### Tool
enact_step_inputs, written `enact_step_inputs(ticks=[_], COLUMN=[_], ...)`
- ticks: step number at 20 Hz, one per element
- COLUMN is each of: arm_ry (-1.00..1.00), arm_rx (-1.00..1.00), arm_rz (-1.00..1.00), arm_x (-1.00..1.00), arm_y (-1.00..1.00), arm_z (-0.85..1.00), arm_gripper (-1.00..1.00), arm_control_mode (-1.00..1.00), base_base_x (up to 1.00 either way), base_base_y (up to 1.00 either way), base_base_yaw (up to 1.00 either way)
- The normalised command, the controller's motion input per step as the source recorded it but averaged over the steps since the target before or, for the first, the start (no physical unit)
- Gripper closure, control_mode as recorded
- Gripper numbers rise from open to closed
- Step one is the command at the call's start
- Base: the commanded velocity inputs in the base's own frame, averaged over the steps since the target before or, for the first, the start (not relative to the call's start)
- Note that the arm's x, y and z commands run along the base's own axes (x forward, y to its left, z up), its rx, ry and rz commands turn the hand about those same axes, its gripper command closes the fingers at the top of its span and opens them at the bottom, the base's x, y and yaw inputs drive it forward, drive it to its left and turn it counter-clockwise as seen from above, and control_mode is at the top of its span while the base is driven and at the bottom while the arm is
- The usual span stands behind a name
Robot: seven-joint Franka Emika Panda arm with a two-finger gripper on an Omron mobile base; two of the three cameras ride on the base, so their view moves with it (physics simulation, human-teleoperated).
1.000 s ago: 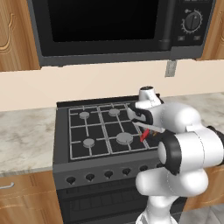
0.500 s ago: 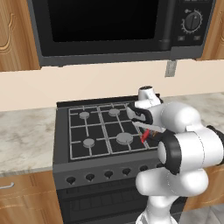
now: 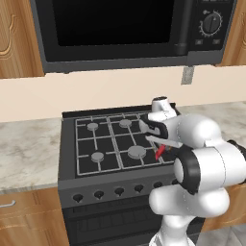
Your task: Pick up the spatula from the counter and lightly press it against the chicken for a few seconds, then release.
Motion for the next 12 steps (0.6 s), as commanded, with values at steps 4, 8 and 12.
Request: enact_step_inputs(ticks=[4, 8, 12], arm_ry=[0.03, 0.03, 0.03], arm_rx=[0.0, 0.0, 0.0], arm_rz=[0.0, 0.0, 0.0], arm_x=[-0.11, -0.1, -0.08], arm_y=[0.0, 0.0, 0.0], arm_z=[-0.11, -0.05, -0.06], arm_gripper=[1.0, 1.0, 1.0], arm_control_mode=[-1.0, -1.0, -1.0], base_base_x=[0.0, 0.0, 0.0], base_base_y=[0.0, 0.0, 0.0], base_base_yaw=[0.0, 0.0, 0.0])
